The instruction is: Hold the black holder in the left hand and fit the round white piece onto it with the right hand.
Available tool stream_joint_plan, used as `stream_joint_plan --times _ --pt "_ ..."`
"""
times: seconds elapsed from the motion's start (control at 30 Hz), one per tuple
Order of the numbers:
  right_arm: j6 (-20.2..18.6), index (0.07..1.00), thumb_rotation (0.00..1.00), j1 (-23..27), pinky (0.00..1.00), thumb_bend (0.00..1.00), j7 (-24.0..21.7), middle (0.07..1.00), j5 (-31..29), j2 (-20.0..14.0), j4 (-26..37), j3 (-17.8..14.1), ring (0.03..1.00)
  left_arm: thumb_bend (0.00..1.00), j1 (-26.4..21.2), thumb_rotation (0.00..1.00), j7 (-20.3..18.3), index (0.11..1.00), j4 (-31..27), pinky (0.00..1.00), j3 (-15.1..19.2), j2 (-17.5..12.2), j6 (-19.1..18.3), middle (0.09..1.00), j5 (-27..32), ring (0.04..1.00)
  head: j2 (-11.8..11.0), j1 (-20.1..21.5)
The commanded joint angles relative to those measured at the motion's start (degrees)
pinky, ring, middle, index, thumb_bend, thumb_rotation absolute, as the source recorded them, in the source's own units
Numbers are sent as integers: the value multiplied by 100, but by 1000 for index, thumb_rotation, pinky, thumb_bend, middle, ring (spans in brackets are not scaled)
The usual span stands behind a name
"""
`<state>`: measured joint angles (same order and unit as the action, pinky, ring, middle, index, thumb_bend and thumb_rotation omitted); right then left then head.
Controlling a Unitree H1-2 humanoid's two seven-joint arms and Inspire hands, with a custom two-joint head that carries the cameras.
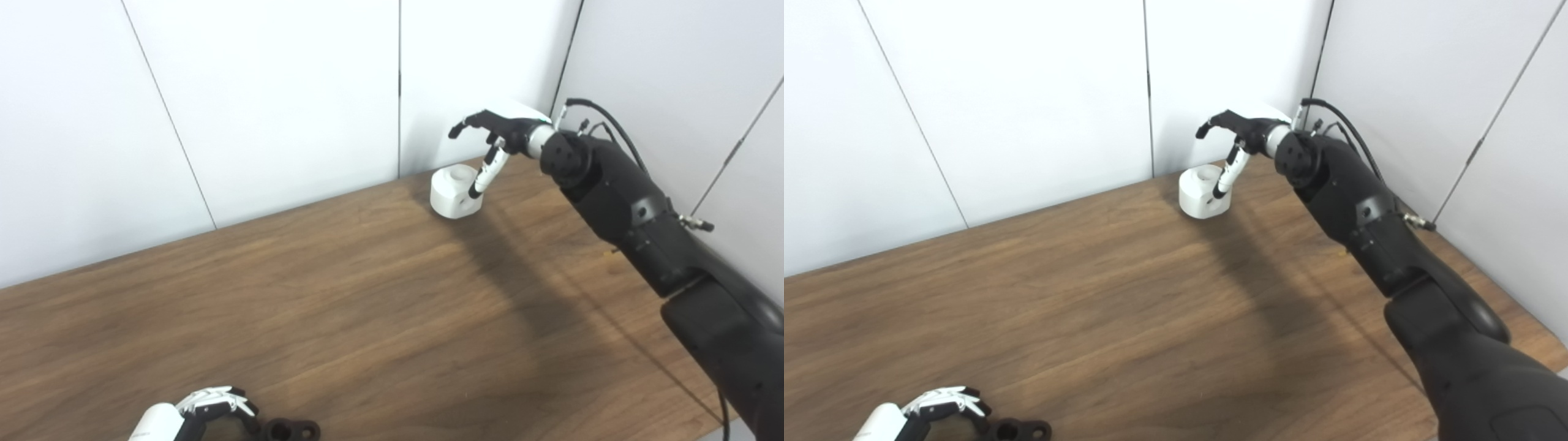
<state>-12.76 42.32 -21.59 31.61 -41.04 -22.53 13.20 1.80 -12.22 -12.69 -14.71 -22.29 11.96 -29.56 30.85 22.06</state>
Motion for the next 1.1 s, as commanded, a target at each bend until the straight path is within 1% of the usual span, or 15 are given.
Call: stream_joint_plan --times 0.0,0.1,0.33,0.4,0.53,0.63,0.93,1.07 --pt "170 778 82 415 750 1000 12 912 72 -107 9 19 927 518 89 40 -150 482 -81 788 -57 -45 -62 645 -58 769 5 3" --pt "185 780 86 531 752 1000 -84 917 122 -92 -98 142 933 518 96 40 -121 482 -61 778 -64 -51 -24 644 -78 766 -25 3" --pt "438 775 63 744 744 1000 -147 917 125 -67 -469 304 930 518 131 40 -128 481 -112 774 -66 -32 -57 642 -66 765 -38 -11" --pt "466 772 40 783 745 1000 -180 923 127 -68 -541 344 929 518 143 40 -110 482 -112 776 -63 -33 -42 641 -82 764 -35 -15" --pt "454 773 25 853 725 1000 -243 925 194 -48 -679 428 916 518 161 40 -107 482 -123 780 -52 -38 -34 641 -66 766 -30 -16" --pt "434 771 8 822 714 1000 -227 923 197 -32 -690 426 917 518 180 40 -114 482 -150 782 -44 -45 -54 642 -70 767 -9 -33" --pt "268 777 7 730 741 1000 -164 929 252 0 -725 414 937 518 193 40 -126 482 -163 782 -11 -90 -38 642 -36 767 -2 -22" --pt "284 773 18 680 751 1000 -101 925 269 -5 -742 411 929 518 202 40 -127 482 -168 780 -1 -98 -31 642 -8 767 2 -13"
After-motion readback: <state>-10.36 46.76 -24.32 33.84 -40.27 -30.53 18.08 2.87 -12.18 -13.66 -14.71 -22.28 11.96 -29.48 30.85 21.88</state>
